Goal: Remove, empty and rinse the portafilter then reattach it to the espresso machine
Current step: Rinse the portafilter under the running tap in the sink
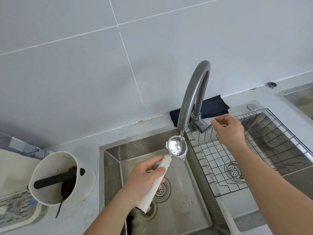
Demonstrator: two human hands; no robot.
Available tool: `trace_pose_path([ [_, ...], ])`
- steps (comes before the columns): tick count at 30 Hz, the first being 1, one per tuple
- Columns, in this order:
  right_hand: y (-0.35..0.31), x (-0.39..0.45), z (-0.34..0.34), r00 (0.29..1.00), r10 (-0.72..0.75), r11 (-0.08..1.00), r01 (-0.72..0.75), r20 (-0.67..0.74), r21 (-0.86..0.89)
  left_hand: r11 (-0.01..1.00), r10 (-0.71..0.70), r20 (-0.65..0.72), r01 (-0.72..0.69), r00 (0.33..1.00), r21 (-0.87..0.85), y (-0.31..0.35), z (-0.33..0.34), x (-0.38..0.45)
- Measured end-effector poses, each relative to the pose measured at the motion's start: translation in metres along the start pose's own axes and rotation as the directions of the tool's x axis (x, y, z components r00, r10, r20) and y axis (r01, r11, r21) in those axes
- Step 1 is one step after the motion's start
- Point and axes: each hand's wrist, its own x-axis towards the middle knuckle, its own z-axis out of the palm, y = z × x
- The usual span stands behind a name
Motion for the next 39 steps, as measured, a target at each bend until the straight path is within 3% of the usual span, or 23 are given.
trace_pose_path([
  [7,0.002,0.001,0.0,1.0,-0.001,1.0,0.001,0.006,0.01,0.978,-0.081,0.044,0.088,0.996,-0.188,0.004,0.008,-0.002],
  [15,0.001,0.002,0.0,1.0,-0.018,1.0,0.018,0.011,0.003,0.898,-0.255,0.13,0.284,0.958,-0.335,-0.001,0.012,0.008],
  [23,0.003,0.004,0.0,1.0,-0.014,1.0,0.014,0.013,0.014,0.888,-0.287,0.162,0.325,0.944,-0.326,0.007,0.021,0.016],
  [39,0.003,0.001,0.001,1.0,-0.011,1.0,0.011,-0.002,-0.006,0.989,-0.146,0.037,0.146,0.989,-0.004,0.004,0.021,0.006],
])
